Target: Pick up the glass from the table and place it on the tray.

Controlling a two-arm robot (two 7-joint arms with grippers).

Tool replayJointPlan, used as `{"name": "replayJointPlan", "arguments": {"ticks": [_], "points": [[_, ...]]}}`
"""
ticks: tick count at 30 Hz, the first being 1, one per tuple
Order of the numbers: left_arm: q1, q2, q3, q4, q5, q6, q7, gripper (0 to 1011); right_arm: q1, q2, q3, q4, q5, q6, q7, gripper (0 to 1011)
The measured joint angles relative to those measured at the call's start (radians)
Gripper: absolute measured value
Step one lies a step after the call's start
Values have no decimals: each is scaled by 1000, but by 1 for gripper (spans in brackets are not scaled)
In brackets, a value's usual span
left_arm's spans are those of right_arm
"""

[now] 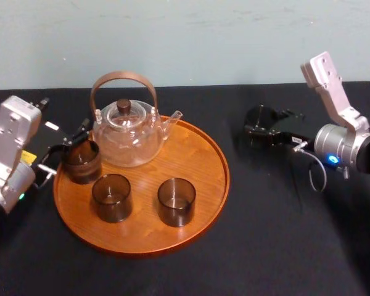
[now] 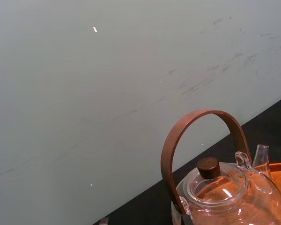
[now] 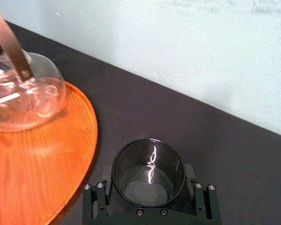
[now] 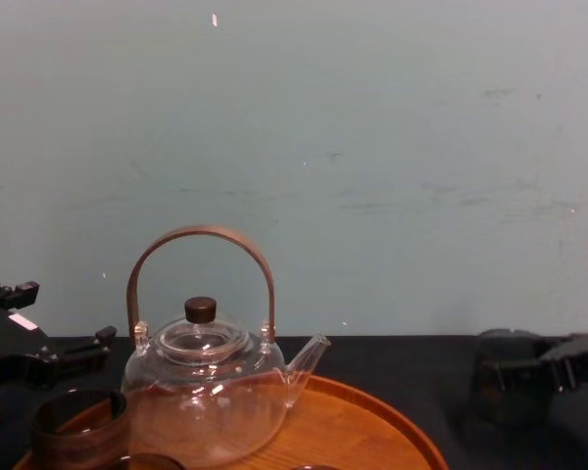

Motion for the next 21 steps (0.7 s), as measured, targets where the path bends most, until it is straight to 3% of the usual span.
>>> {"name": "replayJointPlan", "arguments": {"ticks": [9, 21], "points": [[0, 0, 0, 0, 0, 0, 0, 1001, -12, 34, 2, -88, 25, 10, 30, 900], [0, 0, 0, 0, 0, 0, 0, 1001, 17, 51, -66, -112, 29, -11, 90, 901]]}}
